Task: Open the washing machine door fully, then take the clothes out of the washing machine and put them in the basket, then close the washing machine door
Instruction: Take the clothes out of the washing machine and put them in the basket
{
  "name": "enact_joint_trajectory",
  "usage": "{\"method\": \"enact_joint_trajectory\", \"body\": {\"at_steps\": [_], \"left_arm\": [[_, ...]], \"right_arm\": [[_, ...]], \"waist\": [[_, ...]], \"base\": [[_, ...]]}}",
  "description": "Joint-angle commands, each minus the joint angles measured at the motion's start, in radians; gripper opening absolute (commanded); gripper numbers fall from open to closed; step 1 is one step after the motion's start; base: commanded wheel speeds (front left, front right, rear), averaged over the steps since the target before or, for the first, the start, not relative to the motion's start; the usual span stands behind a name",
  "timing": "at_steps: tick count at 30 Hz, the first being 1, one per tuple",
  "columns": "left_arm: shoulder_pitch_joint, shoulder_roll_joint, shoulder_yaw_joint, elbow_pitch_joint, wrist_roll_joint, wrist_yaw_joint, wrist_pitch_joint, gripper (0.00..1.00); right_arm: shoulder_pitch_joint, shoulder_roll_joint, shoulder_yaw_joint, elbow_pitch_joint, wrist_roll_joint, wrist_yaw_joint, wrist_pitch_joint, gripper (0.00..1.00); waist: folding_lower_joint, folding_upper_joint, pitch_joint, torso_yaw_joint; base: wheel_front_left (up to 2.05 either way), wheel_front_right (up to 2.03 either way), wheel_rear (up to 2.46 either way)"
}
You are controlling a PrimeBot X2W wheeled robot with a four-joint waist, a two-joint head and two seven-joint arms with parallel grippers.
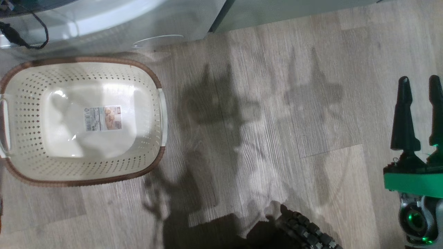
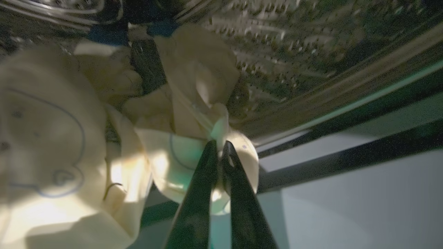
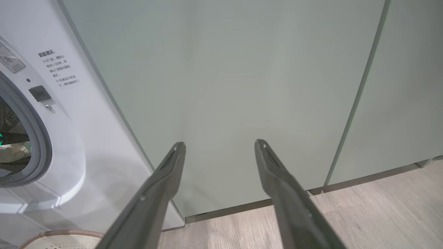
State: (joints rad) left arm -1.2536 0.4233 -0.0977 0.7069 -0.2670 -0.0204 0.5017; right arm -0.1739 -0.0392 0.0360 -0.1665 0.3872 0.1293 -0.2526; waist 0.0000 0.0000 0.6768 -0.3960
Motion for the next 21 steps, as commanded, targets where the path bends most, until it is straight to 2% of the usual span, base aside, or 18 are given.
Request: {"method": "enact_joint_trajectory", "body": {"at_steps": [1, 11, 19, 21], "left_arm": [[-0.015, 0.041, 0.021, -0.051, -0.015, -0.002, -0.015, 0.00], [0.074, 0.001, 0.049, -0.173, -0.049, 0.014, -0.210, 0.00], [0.267, -0.071, 0.087, -0.402, -0.077, 0.054, -0.451, 0.00], [0.293, -0.080, 0.090, -0.433, -0.079, 0.058, -0.477, 0.00]], "right_arm": [[-0.001, -0.011, 0.006, -0.030, 0.004, 0.001, -0.009, 1.00], [0.007, -0.011, -0.025, -0.039, -0.020, 0.001, -0.009, 1.00], [0.017, -0.011, -0.052, -0.048, -0.070, 0.001, -0.009, 1.00], [0.019, -0.011, -0.055, -0.050, -0.077, 0.001, -0.009, 1.00]], "waist": [[0.0000, 0.0000, -0.004, 0.005], [0.0000, 0.0000, -0.037, 0.061], [0.0000, 0.0000, -0.083, 0.134], [0.0000, 0.0000, -0.090, 0.142]], "base": [[0.00, 0.00, 0.00], [0.00, 0.00, 0.00], [0.00, 0.00, 0.00], [0.00, 0.00, 0.00]]}}
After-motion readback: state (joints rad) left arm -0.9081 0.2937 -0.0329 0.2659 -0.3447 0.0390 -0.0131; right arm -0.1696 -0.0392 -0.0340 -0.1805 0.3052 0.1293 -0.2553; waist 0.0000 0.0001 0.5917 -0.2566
